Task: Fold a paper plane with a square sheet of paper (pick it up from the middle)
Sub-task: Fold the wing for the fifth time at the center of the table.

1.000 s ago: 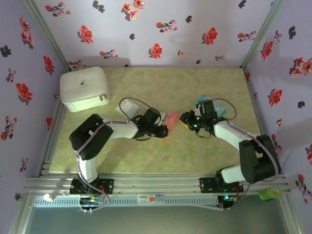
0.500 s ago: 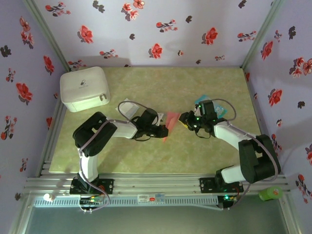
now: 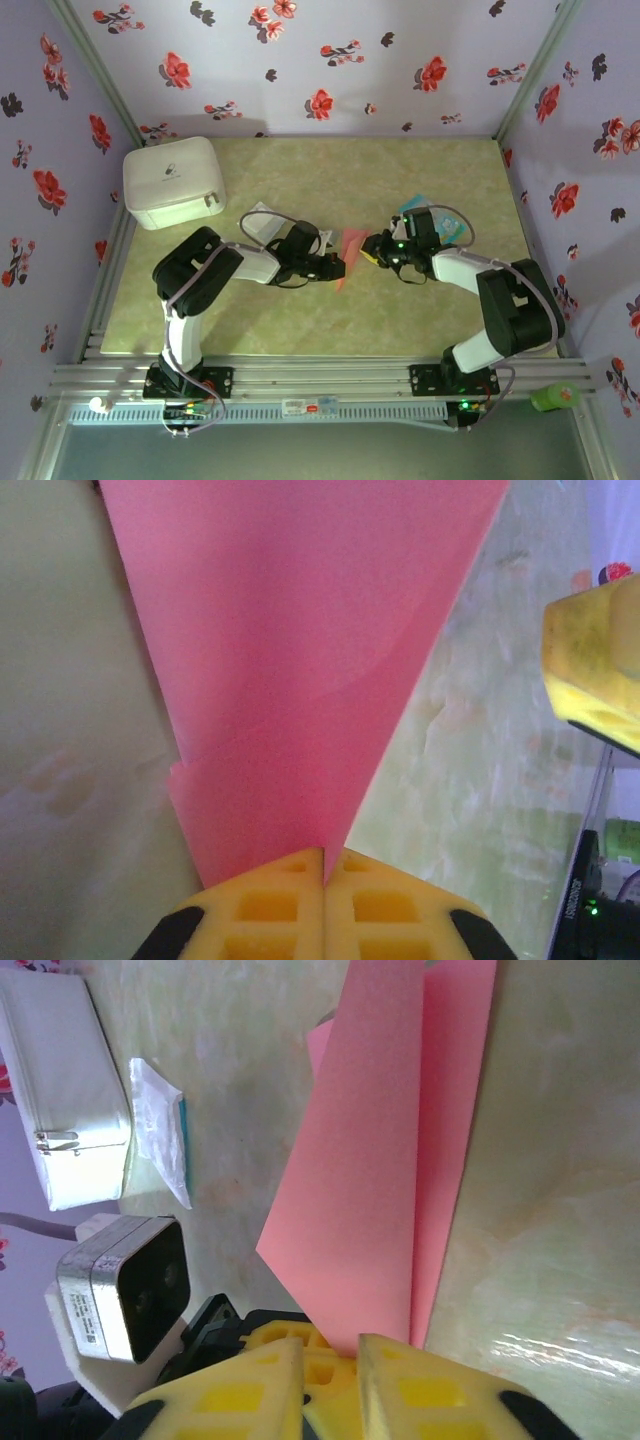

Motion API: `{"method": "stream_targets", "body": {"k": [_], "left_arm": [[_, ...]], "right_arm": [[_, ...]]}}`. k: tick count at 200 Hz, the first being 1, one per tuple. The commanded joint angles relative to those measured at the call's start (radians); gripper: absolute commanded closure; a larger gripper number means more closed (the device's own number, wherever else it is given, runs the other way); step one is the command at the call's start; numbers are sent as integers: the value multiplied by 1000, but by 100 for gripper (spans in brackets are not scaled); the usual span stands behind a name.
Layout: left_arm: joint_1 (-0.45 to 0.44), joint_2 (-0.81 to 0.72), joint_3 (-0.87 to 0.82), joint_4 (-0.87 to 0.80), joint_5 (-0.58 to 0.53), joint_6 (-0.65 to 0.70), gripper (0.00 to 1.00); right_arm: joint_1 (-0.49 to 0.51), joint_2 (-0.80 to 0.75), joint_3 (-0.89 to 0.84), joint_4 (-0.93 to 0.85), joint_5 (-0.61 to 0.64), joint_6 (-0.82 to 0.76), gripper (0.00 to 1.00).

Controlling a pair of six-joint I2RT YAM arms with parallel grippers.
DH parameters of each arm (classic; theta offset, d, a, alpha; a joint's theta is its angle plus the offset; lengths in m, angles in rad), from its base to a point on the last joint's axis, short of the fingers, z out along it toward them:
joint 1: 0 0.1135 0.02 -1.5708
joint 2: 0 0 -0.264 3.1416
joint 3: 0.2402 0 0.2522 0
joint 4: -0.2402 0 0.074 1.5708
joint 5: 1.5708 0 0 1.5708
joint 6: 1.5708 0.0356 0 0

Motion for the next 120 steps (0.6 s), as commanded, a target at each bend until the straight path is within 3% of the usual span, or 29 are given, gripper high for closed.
{"method": "stream_targets", "body": {"k": [1,33,120], "left_arm": [[-1,50,-22,67,21,-47,99],[0,61,-28,81,34,-65,99],[12,75,-45,98,53,-97,100]], "right_arm": [[16,35,-2,67,-48,-5,86],[29,92,24,103,-67,-16,95],[29,205,86,155,-86,-43,97]]}}
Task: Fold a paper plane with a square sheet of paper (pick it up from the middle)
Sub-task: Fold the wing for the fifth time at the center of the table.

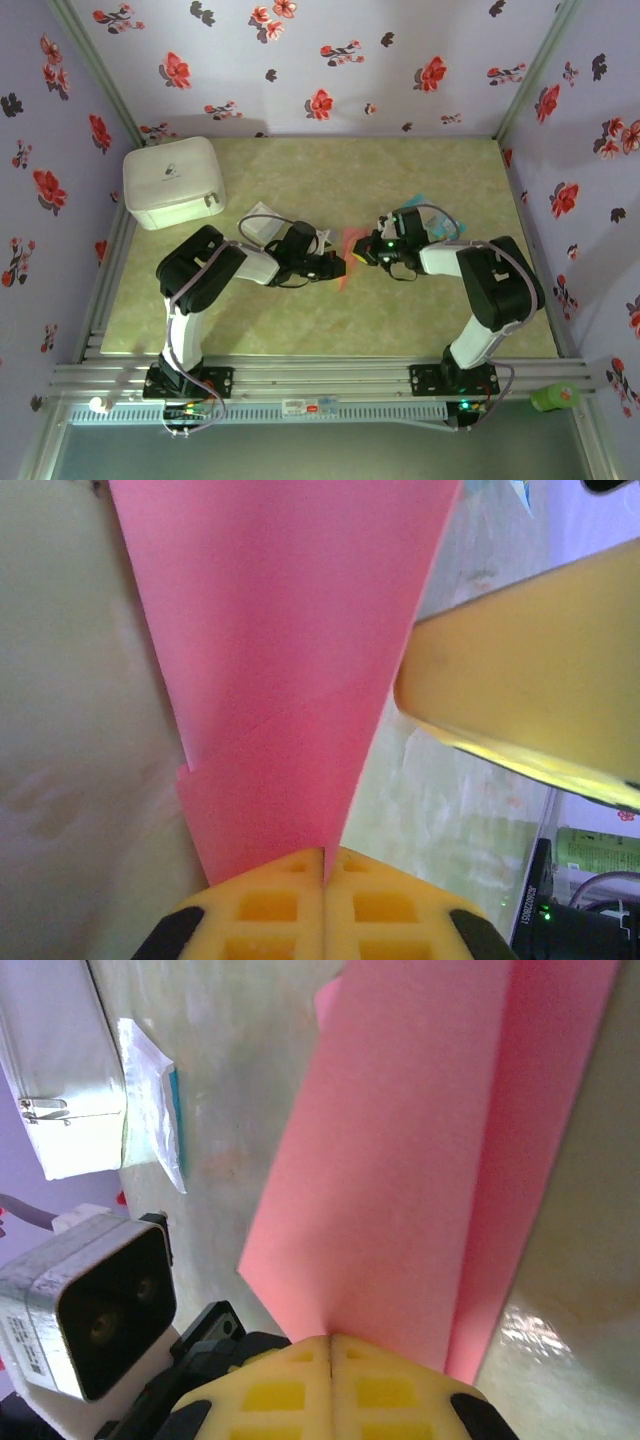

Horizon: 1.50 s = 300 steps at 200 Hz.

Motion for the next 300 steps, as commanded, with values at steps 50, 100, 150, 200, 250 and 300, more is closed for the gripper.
{"method": "stream_targets", "body": {"k": [50,100,150,200,250,300], "left_arm": [[5,42,-34,-5,24,-20,100],[16,51,-22,-30,45,-26,100],[24,61,-3,-62,71,-24,100],[27,75,19,-104,82,-27,100],[28,77,32,-178,90,-5,100],[28,82,37,-192,91,-1,100]], "right_arm": [[-18,82,44,56,-25,-33,97],[-25,95,45,58,-23,-35,96],[-19,70,39,93,-84,-30,96],[-6,87,40,50,-57,-70,96],[-15,108,75,-21,-1,-118,97],[-25,126,81,-44,9,-139,96]]}}
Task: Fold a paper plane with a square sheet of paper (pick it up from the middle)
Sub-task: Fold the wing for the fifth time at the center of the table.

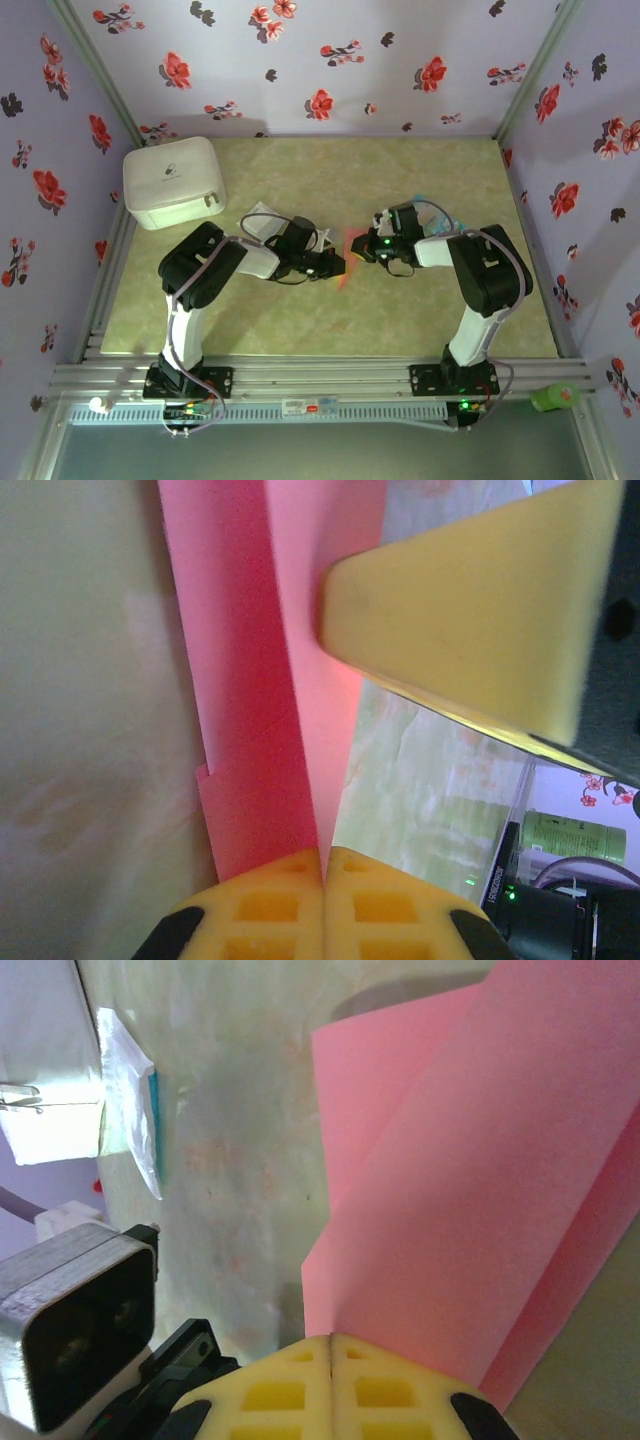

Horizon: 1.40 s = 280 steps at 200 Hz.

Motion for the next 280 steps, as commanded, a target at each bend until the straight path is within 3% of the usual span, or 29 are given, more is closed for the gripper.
{"method": "stream_targets", "body": {"k": [1,84,162,203,235,263,280], "left_arm": [[-2,54,-12,-121,-5,23,100],[-2,54,-6,-140,-5,34,100],[-11,-31,-19,-153,16,44,84],[-26,-57,-34,-140,28,35,86],[-33,-55,-43,-140,33,37,95],[-33,-59,-50,-155,36,45,95],[-35,-61,-53,-163,40,45,88]], "right_arm": [[-13,24,18,-36,25,-37,96],[-19,64,14,-33,36,-38,96],[-20,87,-2,-93,76,-53,97],[-19,87,2,-104,76,-53,97],[-19,85,2,-114,79,-56,97],[-18,82,1,-135,89,-65,97],[-18,79,0,-145,96,-71,98]]}}
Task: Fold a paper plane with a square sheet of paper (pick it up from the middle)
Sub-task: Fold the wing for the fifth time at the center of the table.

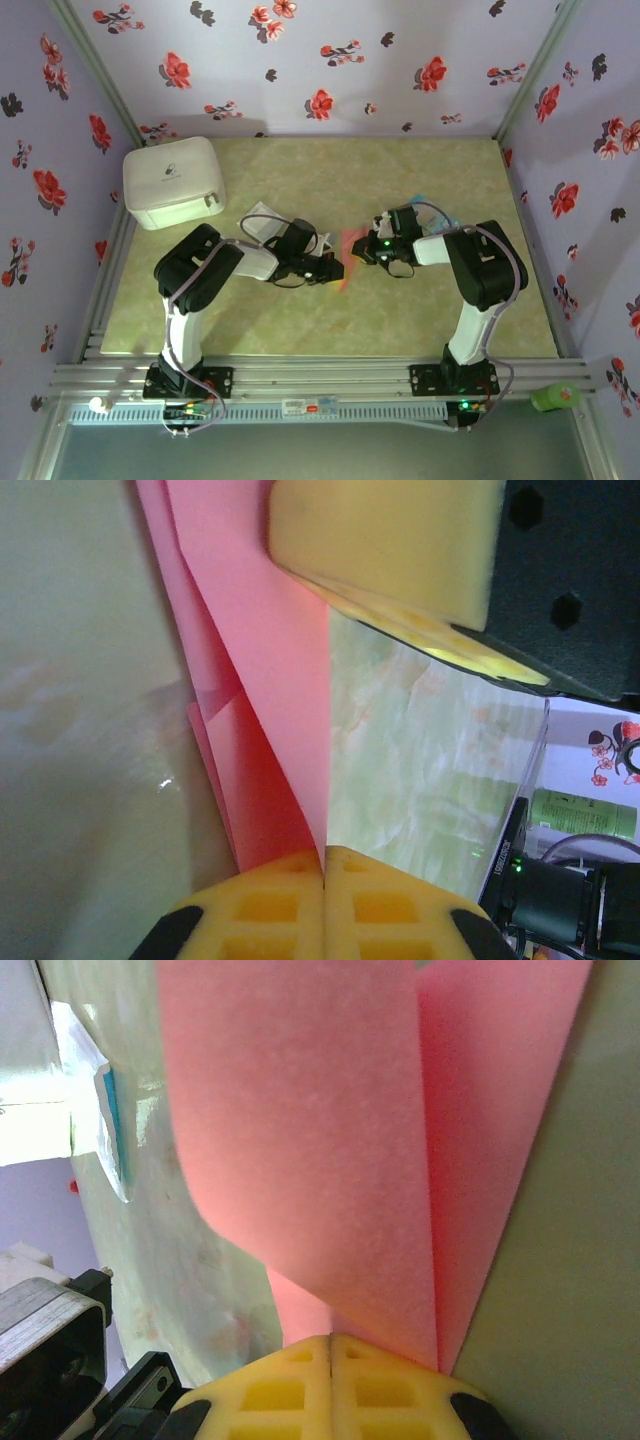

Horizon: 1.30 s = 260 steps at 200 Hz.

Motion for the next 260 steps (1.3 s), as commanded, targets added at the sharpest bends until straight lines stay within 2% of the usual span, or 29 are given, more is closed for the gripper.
{"method": "stream_targets", "body": {"k": [1,26,44,56,73,140,177,186,199,224,241,260], "left_arm": [[-22,-22,-33,-92,32,20,88],[-23,-41,-40,-106,38,28,86],[-26,-53,-48,-109,39,31,89],[-29,-55,-51,-109,43,35,95],[-32,-56,-54,-109,43,36,96],[-35,-66,-57,-138,58,48,89],[-37,-75,-56,-157,64,60,98],[-38,-74,-51,-169,64,67,97],[-37,-74,-51,-179,64,72,89],[-39,-75,-50,-194,67,81,87],[-40,-76,-46,-201,67,85,96],[-39,-80,-48,-204,67,91,99]], "right_arm": [[-7,32,-14,-122,92,-40,98],[-8,28,-15,-132,98,-45,97],[-8,28,-14,-136,99,-47,98],[-8,26,-15,-139,100,-48,98],[-8,23,-16,-143,104,-50,97],[-8,24,-16,-158,109,-59,98],[-8,24,-15,-165,112,-62,98],[-8,24,-13,-169,111,-62,98],[-7,23,-13,-169,112,-64,98],[-8,23,-8,-182,115,-71,98],[-7,23,-6,-185,117,-70,98],[-7,22,-5,-187,118,-71,98]]}}
